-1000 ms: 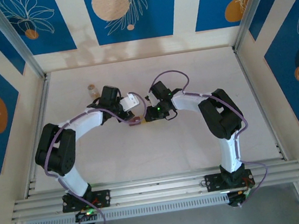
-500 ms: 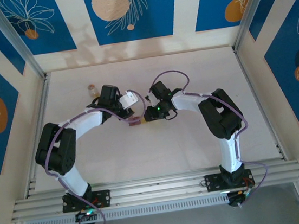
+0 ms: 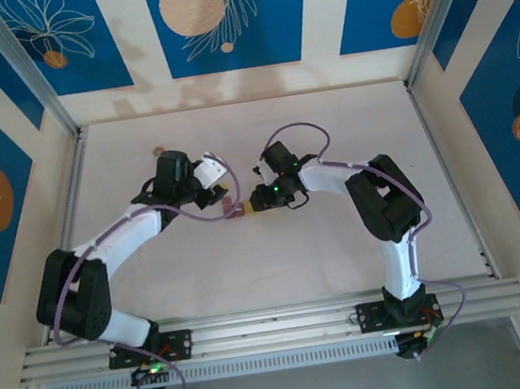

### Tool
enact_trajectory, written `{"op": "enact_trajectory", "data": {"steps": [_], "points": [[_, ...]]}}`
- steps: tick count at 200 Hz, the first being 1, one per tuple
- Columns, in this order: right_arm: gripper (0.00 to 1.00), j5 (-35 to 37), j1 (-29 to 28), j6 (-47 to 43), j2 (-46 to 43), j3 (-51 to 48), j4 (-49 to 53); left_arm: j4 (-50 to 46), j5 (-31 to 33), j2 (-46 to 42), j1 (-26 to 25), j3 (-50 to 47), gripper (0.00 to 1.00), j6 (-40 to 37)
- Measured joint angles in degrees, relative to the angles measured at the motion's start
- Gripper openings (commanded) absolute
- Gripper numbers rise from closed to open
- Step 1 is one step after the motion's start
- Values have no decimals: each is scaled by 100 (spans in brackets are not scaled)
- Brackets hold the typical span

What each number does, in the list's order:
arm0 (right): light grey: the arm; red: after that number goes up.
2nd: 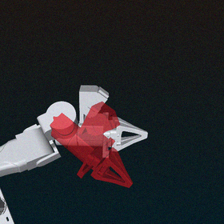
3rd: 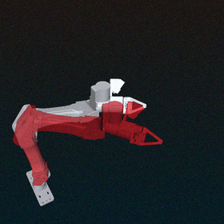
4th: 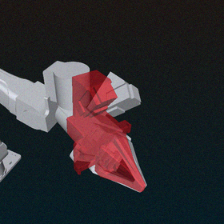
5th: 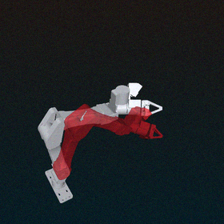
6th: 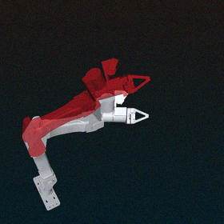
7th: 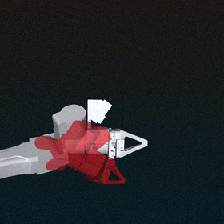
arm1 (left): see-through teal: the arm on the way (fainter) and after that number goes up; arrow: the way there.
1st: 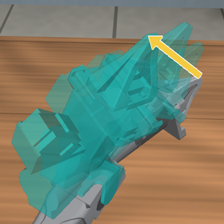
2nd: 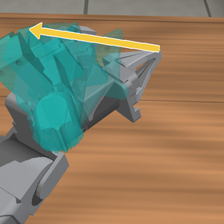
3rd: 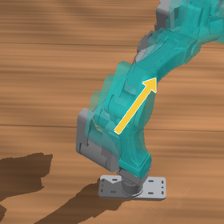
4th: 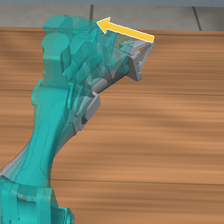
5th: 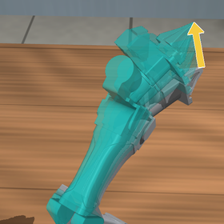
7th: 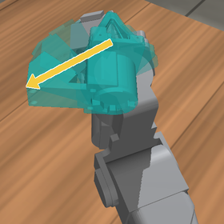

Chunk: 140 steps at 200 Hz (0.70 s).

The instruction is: Sort the pills into containers

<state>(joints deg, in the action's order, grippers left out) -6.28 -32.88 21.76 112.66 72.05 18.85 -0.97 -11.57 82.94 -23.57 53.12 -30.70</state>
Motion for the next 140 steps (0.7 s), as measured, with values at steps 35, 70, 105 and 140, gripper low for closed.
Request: {"op": "enact_trajectory", "data": {"steps": [35,70,105,140], "points": [[41,0,11,42,-35,-55,-22,-186,-144,-597,0,-310,65,271],[43,-15,26,92,-37,-57,-22,-688,17,-48,2,-258,65,94],[47,-13,46,153,-46,-94,-28,-1036,-17,431,7,-186,65,28],[50,50,118,243,-195,-297,-127,-874,9,385,7,-186,65,140]]}}
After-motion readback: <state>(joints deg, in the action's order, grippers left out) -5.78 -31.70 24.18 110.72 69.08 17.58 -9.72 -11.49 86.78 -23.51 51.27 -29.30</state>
